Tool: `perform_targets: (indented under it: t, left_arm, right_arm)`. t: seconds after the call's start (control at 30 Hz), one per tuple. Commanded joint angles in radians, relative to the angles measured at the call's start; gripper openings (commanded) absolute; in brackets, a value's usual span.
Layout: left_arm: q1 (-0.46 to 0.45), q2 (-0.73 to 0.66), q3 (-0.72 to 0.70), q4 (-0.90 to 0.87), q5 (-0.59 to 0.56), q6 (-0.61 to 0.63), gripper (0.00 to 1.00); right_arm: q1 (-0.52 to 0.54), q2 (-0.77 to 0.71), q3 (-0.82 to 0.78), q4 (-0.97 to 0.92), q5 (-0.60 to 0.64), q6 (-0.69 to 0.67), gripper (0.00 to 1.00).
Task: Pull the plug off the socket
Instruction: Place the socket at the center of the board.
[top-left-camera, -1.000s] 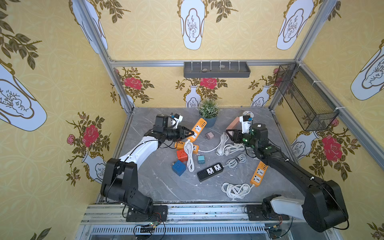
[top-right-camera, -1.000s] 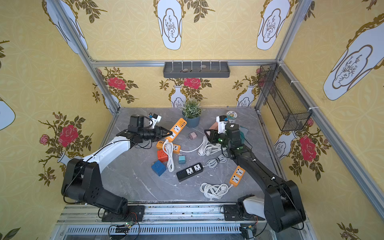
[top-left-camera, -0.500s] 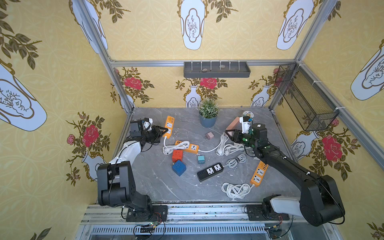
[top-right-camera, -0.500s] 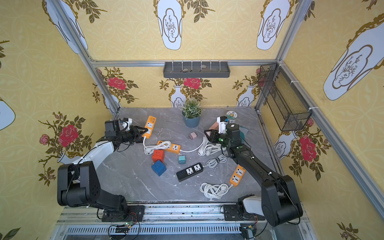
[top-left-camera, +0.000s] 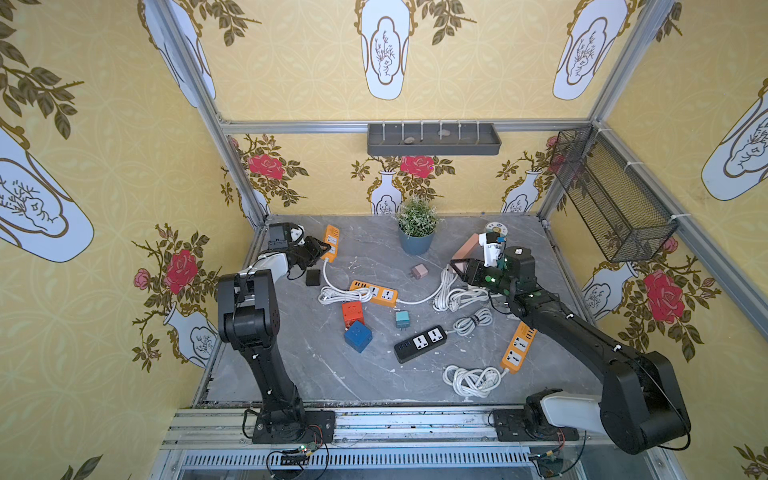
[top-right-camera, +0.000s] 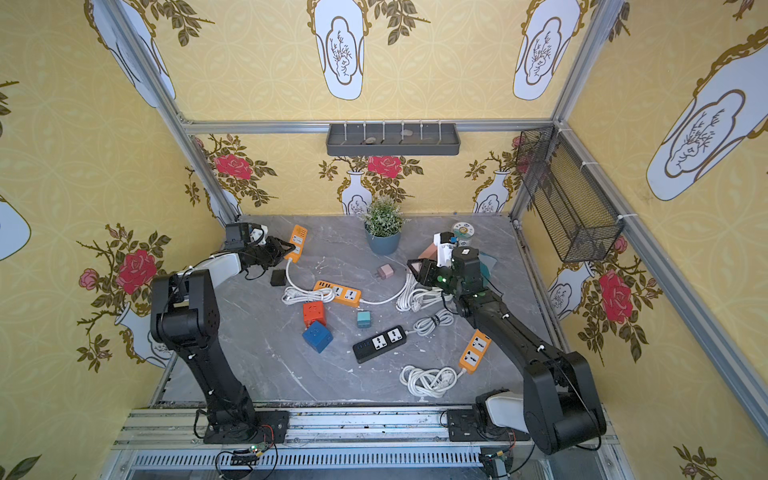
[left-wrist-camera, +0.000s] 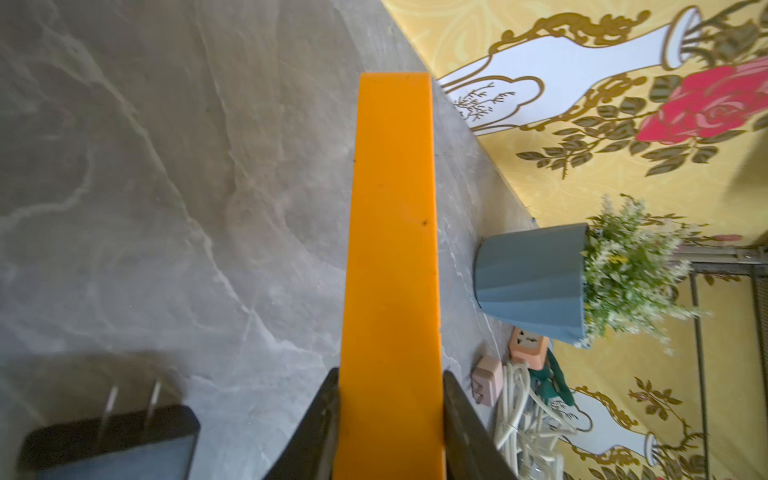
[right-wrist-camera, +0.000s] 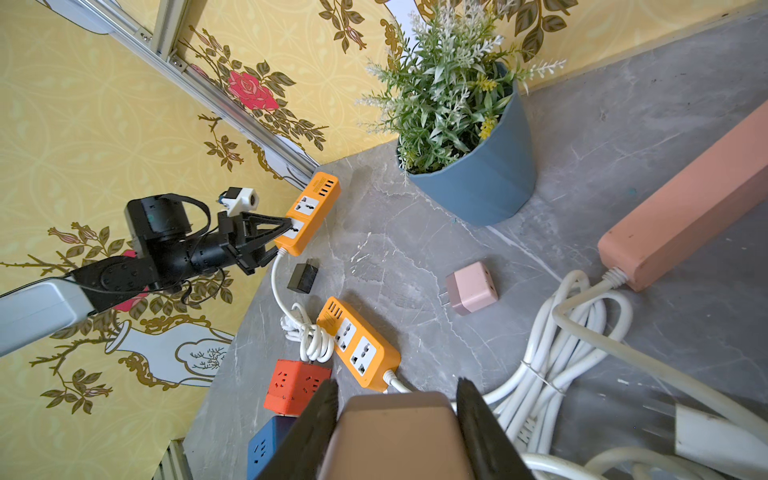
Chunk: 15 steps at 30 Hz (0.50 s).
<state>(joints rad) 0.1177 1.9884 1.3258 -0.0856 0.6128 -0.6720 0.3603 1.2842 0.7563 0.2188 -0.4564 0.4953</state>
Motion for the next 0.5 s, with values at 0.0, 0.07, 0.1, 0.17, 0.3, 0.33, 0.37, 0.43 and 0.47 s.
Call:
perform_targets:
  t: [0.0,0.07,0.1,0.17,0.3,0.33,0.37,0.43,0.47]
  left_arm:
    - [-0.001,0.059,0.045,-0.080,-0.076,0.052,0.17]
    - [-0.002,0.085,0.075,-0.128,-0.102,0.052,0.26]
    - [-0.001,0.096,0.089,-0.151,-0.117,0.051,0.32]
    - [-0.001,0.107,0.113,-0.193,-0.148,0.054,0.44]
    - [-0.001,0.077,0.149,-0.274,-0.222,0.084,0.61]
    - [0.002,0.063,0.154,-0.297,-0.244,0.099,0.62]
    - [0.003,0.044,0.157,-0.319,-0.274,0.112,0.64]
    - [0.008,0.002,0.156,-0.353,-0.326,0.142,0.67]
    - [0.010,-0.025,0.151,-0.364,-0.351,0.157,0.67]
  right_arm:
    - [0.000,-0.015,0.015,-0.017,0.018,-0.009,0.26]
    - [-0.001,-0.019,0.020,-0.031,0.031,-0.010,0.26]
    - [-0.001,-0.018,0.024,-0.038,0.036,-0.011,0.26]
    - [-0.003,-0.011,0.028,-0.050,0.041,-0.008,0.26]
    - [-0.006,0.018,0.029,-0.041,0.019,0.017,0.27]
    - [-0.007,0.029,0.027,-0.033,0.006,0.027,0.27]
    - [-0.009,0.043,0.025,-0.025,-0.013,0.038,0.27]
    - [-0.009,0.075,0.025,-0.007,-0.048,0.058,0.27]
    - [-0.009,0.095,0.026,0.004,-0.070,0.070,0.27]
